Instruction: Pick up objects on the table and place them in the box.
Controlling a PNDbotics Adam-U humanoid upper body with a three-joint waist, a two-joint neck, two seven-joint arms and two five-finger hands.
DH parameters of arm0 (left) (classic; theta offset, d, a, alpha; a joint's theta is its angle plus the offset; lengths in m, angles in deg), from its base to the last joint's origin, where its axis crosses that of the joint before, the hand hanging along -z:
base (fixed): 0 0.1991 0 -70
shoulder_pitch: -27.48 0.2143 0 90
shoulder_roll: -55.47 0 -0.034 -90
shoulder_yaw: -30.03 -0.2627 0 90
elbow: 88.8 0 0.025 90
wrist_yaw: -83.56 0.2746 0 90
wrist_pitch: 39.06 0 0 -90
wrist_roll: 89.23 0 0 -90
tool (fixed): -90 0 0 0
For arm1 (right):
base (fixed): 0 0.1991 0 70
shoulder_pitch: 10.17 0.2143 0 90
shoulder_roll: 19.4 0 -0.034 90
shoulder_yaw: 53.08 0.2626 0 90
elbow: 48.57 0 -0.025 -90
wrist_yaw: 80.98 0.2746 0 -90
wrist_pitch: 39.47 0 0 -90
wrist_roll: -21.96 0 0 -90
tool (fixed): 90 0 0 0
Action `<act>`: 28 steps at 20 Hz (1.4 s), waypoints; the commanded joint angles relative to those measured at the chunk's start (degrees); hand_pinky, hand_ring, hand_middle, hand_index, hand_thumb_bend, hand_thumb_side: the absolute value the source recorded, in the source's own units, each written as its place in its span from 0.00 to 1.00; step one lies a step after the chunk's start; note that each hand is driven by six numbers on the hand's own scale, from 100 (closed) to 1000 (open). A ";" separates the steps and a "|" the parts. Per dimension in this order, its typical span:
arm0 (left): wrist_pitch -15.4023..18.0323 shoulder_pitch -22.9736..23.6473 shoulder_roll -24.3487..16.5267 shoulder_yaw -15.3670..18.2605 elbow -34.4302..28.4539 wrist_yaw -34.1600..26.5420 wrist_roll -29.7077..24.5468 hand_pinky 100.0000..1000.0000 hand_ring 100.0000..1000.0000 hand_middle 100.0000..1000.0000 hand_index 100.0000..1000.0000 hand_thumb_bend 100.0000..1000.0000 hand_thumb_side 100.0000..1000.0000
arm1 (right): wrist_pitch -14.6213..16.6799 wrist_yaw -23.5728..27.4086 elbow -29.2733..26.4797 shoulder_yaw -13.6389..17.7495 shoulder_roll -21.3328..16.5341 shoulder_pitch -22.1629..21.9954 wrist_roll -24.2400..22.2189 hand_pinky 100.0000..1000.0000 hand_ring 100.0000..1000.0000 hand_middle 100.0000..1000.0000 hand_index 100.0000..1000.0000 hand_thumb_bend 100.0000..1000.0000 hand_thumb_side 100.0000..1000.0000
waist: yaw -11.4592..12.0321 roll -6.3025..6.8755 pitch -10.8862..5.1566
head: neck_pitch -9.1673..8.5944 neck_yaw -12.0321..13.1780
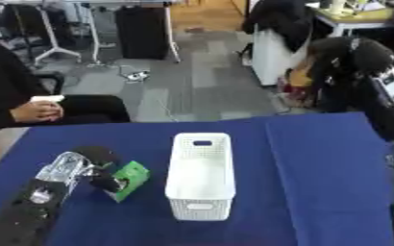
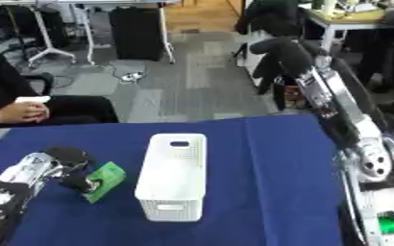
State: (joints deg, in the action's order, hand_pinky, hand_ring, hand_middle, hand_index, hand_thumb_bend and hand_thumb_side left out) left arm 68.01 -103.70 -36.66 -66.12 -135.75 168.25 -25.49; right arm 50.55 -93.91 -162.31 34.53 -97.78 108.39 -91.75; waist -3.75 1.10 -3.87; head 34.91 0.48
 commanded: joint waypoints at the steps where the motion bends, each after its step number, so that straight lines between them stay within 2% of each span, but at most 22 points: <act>1: 0.54 -1.27 -1.36 0.29 -1.93 -2.03 -1.66 0.28 0.53 0.66 0.89 0.00 1.00 | -0.10 0.03 -0.84 -0.06 -0.51 0.76 -0.11 0.12 0.38 0.46 0.74 0.24 1.00 | 0.10 -0.03 -0.44 | -0.54 0.31; 8: 0.94 -1.40 -1.60 0.39 -2.80 -5.92 -5.23 0.27 0.52 0.65 0.88 0.00 1.00 | -0.22 0.06 -0.84 -0.10 -0.63 0.68 -0.18 0.12 0.38 0.46 0.74 0.24 1.00 | 0.23 -0.08 -0.49 | -0.71 0.50; 12: 1.73 -1.60 -1.60 -0.32 -2.71 -5.24 -7.56 0.29 0.53 0.66 0.86 0.00 1.00 | -0.25 0.10 -0.84 -0.16 -0.61 0.71 -0.27 0.12 0.38 0.46 0.74 0.24 1.00 | 0.16 -0.07 -0.47 | -0.74 0.52; 15: 2.46 -1.49 -1.39 -0.79 -3.56 -3.92 -5.94 0.32 0.55 0.67 0.86 0.00 1.00 | -0.28 0.09 -0.84 -0.22 -0.59 0.73 -0.41 0.12 0.38 0.46 0.74 0.24 1.00 | 0.11 -0.06 -0.43 | -0.75 0.54; 19: 4.10 -1.38 -1.22 -1.47 -3.86 -2.09 -3.66 0.46 0.65 0.75 0.90 0.00 1.00 | -0.28 0.07 -0.84 -0.26 -0.54 0.77 -0.44 0.12 0.38 0.46 0.74 0.24 1.00 | 0.02 -0.04 -0.44 | -0.70 0.64; 21: 5.74 -1.48 -1.17 -1.79 -4.04 -0.58 -4.06 0.53 0.71 0.79 0.94 0.21 1.00 | -0.31 0.04 -0.84 -0.28 -0.53 0.76 -0.44 0.12 0.38 0.46 0.74 0.24 1.00 | -0.02 -0.03 -0.46 | -0.71 0.70; 22: 6.37 -1.53 -1.15 -1.82 -4.25 0.21 -4.33 0.54 0.72 0.79 0.94 0.23 1.00 | -0.33 0.04 -0.84 -0.28 -0.53 0.76 -0.42 0.12 0.38 0.46 0.74 0.24 1.00 | -0.02 -0.04 -0.47 | -0.72 0.71; 23: 6.88 -1.55 -1.12 -1.83 -4.43 0.89 -4.64 0.56 0.73 0.80 0.95 0.32 1.00 | -0.34 0.04 -0.84 -0.29 -0.52 0.77 -0.42 0.12 0.38 0.46 0.74 0.24 1.00 | -0.03 -0.04 -0.48 | -0.72 0.74; 24: 7.25 -1.60 -1.11 -1.90 -4.70 1.64 -4.92 0.57 0.75 0.82 0.95 0.35 1.00 | -0.34 0.04 -0.84 -0.30 -0.52 0.77 -0.41 0.12 0.38 0.46 0.74 0.24 1.00 | -0.04 -0.04 -0.49 | -0.72 0.76; 28: 6.91 -1.79 -1.21 -1.92 -5.79 4.87 -4.95 0.63 0.78 0.85 0.95 0.23 1.00 | -0.39 0.03 -0.84 -0.34 -0.52 0.77 -0.43 0.12 0.38 0.46 0.74 0.24 1.00 | -0.08 -0.04 -0.50 | -0.72 0.86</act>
State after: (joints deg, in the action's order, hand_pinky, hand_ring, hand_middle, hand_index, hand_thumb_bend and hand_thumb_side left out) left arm 74.91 -103.96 -36.71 -68.18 -140.18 171.94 -30.43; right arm 50.28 -93.91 -162.31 34.20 -97.80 108.39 -92.05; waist -3.75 1.02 -3.87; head 34.87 0.97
